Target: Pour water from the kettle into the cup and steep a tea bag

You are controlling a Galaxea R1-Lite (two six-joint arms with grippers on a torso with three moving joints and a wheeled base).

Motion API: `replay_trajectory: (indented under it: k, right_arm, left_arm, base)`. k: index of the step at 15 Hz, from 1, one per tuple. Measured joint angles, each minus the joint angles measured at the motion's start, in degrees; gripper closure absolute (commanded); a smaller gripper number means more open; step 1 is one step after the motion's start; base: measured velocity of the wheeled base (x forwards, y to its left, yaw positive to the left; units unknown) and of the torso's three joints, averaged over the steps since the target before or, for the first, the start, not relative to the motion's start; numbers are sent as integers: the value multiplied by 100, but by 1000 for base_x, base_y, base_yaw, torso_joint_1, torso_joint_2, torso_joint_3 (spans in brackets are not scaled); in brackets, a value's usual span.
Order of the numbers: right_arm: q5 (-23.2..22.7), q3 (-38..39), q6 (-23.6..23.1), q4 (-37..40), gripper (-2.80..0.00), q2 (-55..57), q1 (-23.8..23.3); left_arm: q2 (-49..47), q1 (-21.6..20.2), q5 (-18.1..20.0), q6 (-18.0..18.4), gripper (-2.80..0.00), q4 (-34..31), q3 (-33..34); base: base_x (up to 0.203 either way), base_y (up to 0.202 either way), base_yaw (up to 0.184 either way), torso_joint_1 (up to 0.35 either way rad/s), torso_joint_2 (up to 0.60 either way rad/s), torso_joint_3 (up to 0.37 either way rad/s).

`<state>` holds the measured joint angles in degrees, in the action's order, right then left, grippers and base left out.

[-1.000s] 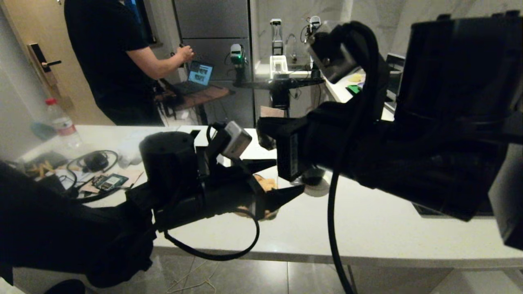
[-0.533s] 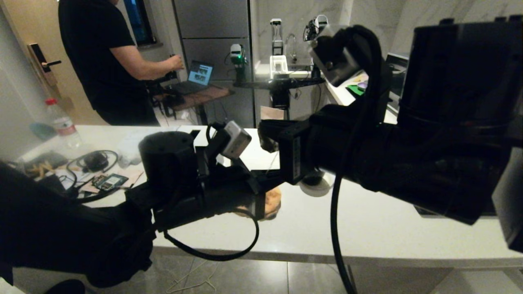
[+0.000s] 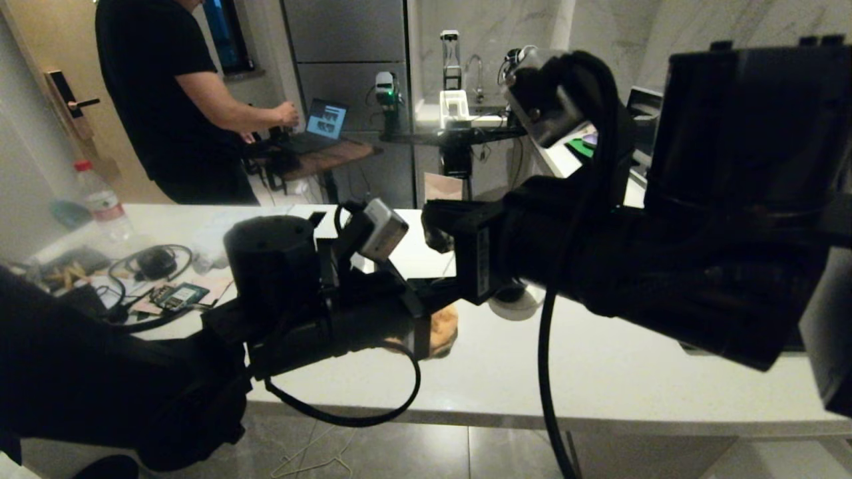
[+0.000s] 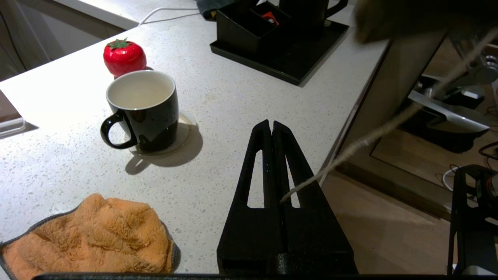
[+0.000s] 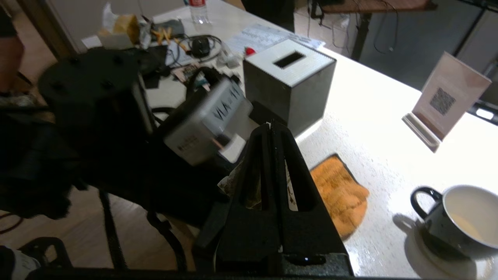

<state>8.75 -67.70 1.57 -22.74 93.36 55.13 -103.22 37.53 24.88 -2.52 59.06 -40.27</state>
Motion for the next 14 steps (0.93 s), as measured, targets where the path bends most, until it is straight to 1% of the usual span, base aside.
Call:
replay_trajectory:
  k: [2, 4, 7, 9, 14]
  right_arm:
    - [108, 163, 0, -159, 0, -2, -4]
    - [193, 446, 7, -517, 0, 0, -4]
    - [348, 801, 10, -812, 0, -2, -4]
    - [370, 995, 10, -951, 0, -5, -4]
    - [487, 1610, 8, -1608, 0, -6, -3]
  left_arm:
    - [11, -7, -4, -2, 0, 35, 4]
    - [18, -9, -5, -13, 0, 179, 27]
    - [18, -11, -11, -16, 0, 188, 40]
    - [18, -9, -16, -15, 0, 193, 41]
    - [10, -9, -15, -18, 0, 193, 39]
  base:
    - [0, 0, 0, 0, 0, 0]
    - [0, 0, 0, 0, 0, 0]
    - [0, 0, 0, 0, 0, 0]
    - [0, 0, 0, 0, 0, 0]
    - [0, 0, 0, 0, 0, 0]
